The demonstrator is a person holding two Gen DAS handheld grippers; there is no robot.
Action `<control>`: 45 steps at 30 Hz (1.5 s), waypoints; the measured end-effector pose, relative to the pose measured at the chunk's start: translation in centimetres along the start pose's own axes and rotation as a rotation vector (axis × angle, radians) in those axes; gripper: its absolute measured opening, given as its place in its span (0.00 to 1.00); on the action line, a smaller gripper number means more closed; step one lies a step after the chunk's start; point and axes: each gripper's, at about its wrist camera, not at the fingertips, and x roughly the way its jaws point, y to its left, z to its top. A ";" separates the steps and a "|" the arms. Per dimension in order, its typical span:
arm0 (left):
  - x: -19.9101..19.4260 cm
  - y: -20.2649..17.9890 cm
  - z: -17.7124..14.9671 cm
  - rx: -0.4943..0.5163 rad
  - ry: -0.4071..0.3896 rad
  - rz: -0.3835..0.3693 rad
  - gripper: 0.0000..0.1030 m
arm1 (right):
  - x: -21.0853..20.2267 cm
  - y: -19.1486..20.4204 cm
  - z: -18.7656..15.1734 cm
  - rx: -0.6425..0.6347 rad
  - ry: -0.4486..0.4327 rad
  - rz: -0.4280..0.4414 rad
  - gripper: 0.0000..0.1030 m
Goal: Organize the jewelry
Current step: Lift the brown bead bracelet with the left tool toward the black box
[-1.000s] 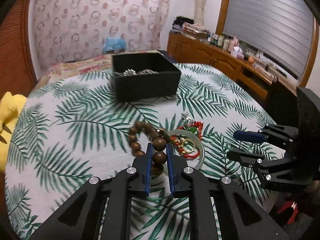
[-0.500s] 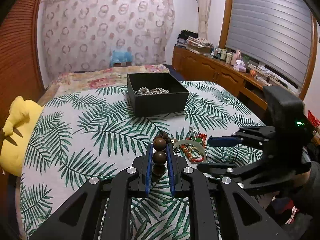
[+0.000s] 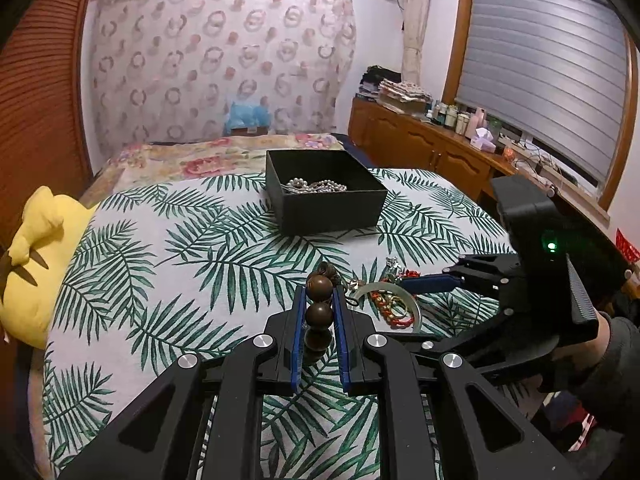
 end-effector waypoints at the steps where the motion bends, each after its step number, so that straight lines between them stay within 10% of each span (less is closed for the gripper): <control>1: 0.0 0.0 0.0 -0.001 0.000 0.000 0.12 | 0.2 0.0 0.1 -0.003 0.004 -0.003 0.72; 19: 0.2 0.5 0.3 0.001 -0.005 -0.001 0.12 | 0.5 1.1 0.0 -0.085 -0.006 -0.063 0.72; 45: 1.6 -1.4 9.1 0.119 -0.093 -0.003 0.12 | -5.6 -6.0 3.5 -0.001 -0.158 -0.133 0.72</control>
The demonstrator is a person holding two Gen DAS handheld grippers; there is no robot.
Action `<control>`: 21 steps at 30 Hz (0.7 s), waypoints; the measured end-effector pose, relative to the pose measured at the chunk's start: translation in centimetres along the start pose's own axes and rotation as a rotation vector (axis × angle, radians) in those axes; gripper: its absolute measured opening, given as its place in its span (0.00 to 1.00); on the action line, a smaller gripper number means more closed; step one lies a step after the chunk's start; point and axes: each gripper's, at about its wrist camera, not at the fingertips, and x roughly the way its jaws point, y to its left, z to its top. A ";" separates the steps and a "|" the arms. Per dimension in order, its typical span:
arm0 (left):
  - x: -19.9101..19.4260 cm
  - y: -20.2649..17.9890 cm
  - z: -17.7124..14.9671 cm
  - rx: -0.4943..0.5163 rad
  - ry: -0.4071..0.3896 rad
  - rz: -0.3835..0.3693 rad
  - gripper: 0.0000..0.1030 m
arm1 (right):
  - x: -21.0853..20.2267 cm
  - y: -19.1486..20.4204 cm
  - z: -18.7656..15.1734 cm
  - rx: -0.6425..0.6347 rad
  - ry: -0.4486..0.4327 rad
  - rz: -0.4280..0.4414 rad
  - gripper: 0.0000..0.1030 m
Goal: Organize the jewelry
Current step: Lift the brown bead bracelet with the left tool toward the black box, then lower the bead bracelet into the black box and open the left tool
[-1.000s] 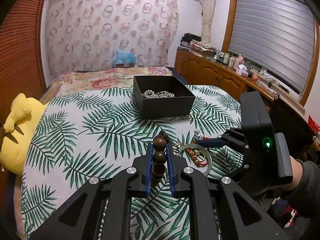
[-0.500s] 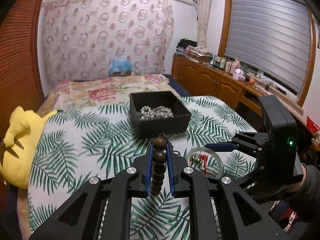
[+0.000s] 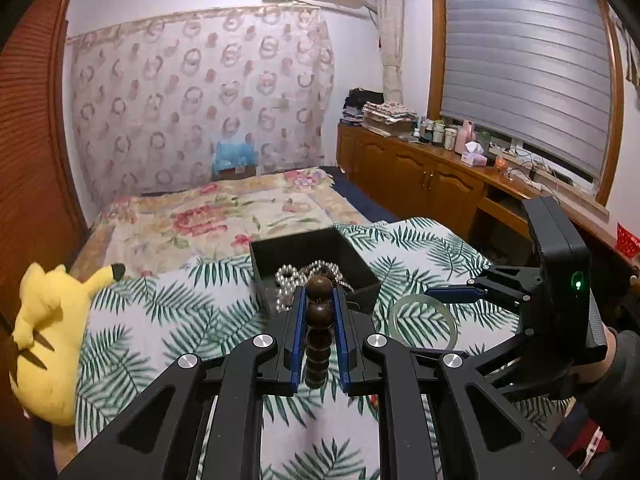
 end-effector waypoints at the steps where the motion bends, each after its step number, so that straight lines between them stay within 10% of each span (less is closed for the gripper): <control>1: 0.2 0.0 0.3 0.004 -0.002 0.002 0.12 | 0.0 -0.2 0.1 0.003 -0.002 -0.005 0.72; 21: 6.6 -0.7 4.8 0.015 0.003 0.046 0.12 | 0.2 -4.4 2.9 0.048 -0.029 -0.051 0.72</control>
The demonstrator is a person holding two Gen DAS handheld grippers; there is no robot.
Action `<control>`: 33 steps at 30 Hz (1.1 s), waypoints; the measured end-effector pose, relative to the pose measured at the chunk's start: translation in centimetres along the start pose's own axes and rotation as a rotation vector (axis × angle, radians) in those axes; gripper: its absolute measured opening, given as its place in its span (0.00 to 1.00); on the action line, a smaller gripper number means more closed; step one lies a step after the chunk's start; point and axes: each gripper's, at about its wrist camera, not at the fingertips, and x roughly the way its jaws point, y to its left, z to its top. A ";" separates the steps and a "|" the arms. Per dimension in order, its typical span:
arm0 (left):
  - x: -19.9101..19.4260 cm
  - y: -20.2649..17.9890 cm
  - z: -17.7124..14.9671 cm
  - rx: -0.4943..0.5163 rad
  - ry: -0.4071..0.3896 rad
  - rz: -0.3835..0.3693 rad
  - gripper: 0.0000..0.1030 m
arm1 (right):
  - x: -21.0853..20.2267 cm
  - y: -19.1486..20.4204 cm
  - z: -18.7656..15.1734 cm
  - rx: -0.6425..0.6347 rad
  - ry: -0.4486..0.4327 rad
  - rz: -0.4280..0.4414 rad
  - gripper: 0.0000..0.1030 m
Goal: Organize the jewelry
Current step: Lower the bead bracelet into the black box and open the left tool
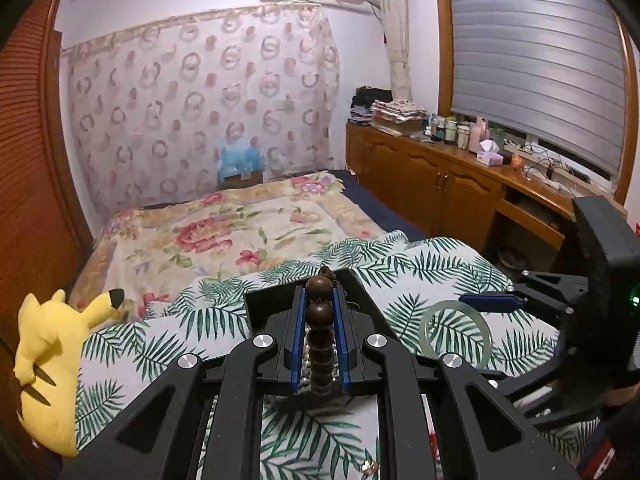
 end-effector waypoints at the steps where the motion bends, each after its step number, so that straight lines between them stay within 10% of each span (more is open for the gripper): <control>1: 0.3 0.1 0.0 -0.009 -0.003 0.002 0.12 | 0.0 -0.1 0.0 0.001 0.001 -0.003 0.72; 18: 3.9 2.0 0.9 -0.066 0.038 0.032 0.13 | 2.7 -0.8 1.7 -0.006 0.027 -0.041 0.72; 33: 0.9 4.3 -3.1 -0.070 0.062 0.069 0.35 | 6.6 0.1 5.2 0.016 -0.006 0.011 0.72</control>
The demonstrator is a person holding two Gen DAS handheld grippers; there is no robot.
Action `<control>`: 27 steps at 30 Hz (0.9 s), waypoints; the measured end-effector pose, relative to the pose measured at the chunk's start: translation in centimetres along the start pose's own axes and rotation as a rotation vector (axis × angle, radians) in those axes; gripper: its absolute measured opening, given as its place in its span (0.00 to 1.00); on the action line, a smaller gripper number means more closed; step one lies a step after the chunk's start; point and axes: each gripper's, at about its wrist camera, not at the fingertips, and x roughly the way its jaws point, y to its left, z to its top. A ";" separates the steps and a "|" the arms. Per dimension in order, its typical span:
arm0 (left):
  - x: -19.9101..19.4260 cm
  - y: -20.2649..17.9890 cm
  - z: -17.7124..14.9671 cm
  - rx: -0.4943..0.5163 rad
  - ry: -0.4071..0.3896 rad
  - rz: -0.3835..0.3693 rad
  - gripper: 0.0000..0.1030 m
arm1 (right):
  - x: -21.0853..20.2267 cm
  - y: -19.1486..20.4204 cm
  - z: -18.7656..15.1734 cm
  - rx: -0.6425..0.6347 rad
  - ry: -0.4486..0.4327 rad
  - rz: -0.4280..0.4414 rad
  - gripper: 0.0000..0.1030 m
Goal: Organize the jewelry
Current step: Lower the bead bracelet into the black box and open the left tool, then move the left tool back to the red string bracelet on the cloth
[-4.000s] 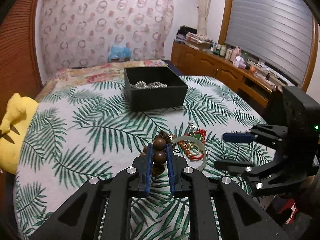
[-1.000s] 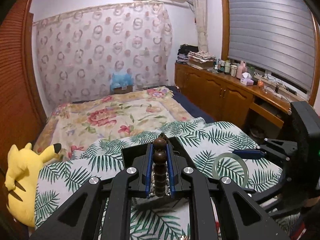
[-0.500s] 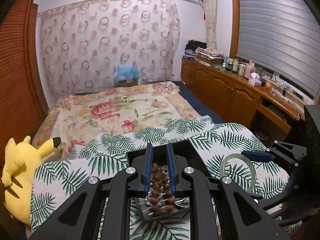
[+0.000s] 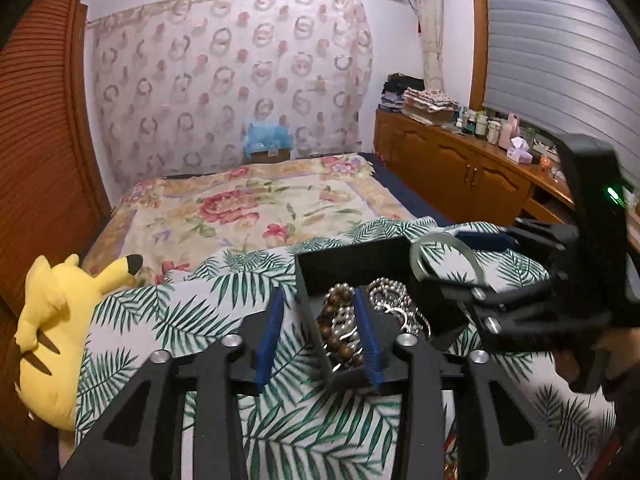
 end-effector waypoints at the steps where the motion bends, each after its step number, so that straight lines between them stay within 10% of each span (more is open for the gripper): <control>1: -0.3 0.2 -0.2 0.000 0.000 0.002 0.35 | 0.2 0.2 0.2 -0.004 -0.001 0.000 0.72; 16: -1.7 1.4 -1.9 0.011 0.016 0.020 0.74 | 2.6 1.8 0.9 -0.022 0.008 -0.009 0.73; 27: -2.5 -1.1 -5.0 0.032 0.051 -0.038 0.80 | -4.4 1.9 -3.5 -0.053 -0.048 0.013 0.73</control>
